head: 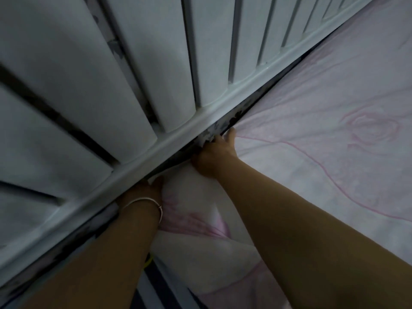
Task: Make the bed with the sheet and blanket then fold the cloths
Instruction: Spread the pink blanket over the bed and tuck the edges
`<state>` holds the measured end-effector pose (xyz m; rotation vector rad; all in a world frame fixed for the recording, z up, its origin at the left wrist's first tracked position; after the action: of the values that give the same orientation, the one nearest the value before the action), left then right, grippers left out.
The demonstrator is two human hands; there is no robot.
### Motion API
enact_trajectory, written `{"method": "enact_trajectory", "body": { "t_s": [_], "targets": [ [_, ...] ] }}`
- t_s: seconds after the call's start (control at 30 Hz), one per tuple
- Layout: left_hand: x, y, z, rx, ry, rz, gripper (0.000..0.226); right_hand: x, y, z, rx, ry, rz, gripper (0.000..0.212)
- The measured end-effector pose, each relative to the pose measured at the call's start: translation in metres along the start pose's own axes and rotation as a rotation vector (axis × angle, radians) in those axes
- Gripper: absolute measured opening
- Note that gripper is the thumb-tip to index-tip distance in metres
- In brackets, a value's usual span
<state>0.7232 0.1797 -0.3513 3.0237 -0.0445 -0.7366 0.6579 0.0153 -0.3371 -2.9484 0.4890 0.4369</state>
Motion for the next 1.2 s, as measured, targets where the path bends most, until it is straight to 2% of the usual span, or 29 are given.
{"method": "enact_trajectory", "body": {
  "t_s": [0.13,0.23,0.3,0.37,0.43,0.6,0.63,0.7,0.77,0.8,0.83,0.9,0.97,1.03,1.13,1.2],
  "targets": [
    [-0.003,-0.002,-0.002,0.005,-0.004,0.003,0.070,-0.015,-0.009,0.003,0.016,0.066,0.076,0.059],
    [-0.021,-0.002,-0.012,0.060,0.017,0.071,0.063,-0.036,-0.009,0.007,0.105,0.038,0.025,0.061],
    [-0.033,-0.008,-0.016,0.181,0.027,0.141,0.058,-0.058,-0.012,0.010,0.119,0.004,-0.030,0.060],
    [-0.046,-0.016,-0.023,0.164,0.056,0.194,0.059,-0.084,-0.010,0.015,0.138,-0.023,-0.042,0.059],
    [-0.063,-0.027,-0.030,-0.014,0.051,0.155,0.066,-0.110,-0.007,0.018,0.159,-0.077,-0.042,0.060],
    [-0.123,-0.053,-0.021,-0.690,0.038,-0.028,0.086,-0.182,0.000,0.016,0.315,-0.270,-0.045,0.060],
    [-0.135,-0.057,-0.014,-0.741,0.018,-0.090,0.089,-0.196,0.005,0.014,0.327,-0.295,-0.044,0.057],
    [-0.164,-0.060,0.009,-0.766,-0.108,-0.226,0.103,-0.225,0.016,0.009,0.324,-0.319,-0.027,0.054],
    [-0.202,-0.055,0.036,-0.949,-0.352,-0.250,0.125,-0.258,0.019,0.006,0.370,-0.325,0.017,0.055],
    [-0.217,-0.051,0.048,-1.006,-0.448,-0.243,0.124,-0.273,0.017,0.007,0.404,-0.349,0.044,0.057],
    [-0.230,-0.047,0.059,-1.042,-0.523,-0.219,0.113,-0.287,0.014,0.010,0.435,-0.380,0.058,0.057],
    [-0.245,-0.043,0.066,-1.074,-0.568,-0.204,0.081,-0.302,0.005,0.018,0.504,-0.448,0.058,0.055],
    [-0.243,-0.047,0.059,-0.998,-0.464,-0.148,0.056,-0.310,-0.006,0.019,0.601,-0.505,0.046,0.055],
    [-0.236,-0.062,0.038,-0.847,-0.317,-0.094,0.045,-0.316,-0.018,0.019,0.727,-0.582,0.077,0.059],
    [-0.216,-0.095,0.013,-0.607,-0.297,-0.061,0.058,-0.320,-0.043,0.022,0.903,-0.670,0.155,0.072],
    [-0.209,-0.113,-0.003,-0.372,-0.307,-0.023,0.063,-0.313,-0.065,0.025,0.966,-0.677,0.133,0.074]
  ]
}}
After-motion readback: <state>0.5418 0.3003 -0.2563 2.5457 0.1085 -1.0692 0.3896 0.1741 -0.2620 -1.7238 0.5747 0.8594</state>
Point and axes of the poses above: each hand's wrist, its own x-axis towards the middle knuckle, its own z-axis out of the palm, y = z × x, the point moved 5 cm from there along x, towards the middle knuckle, and after that the axes turned 13 degrees about -z, right-handed, at the moved point
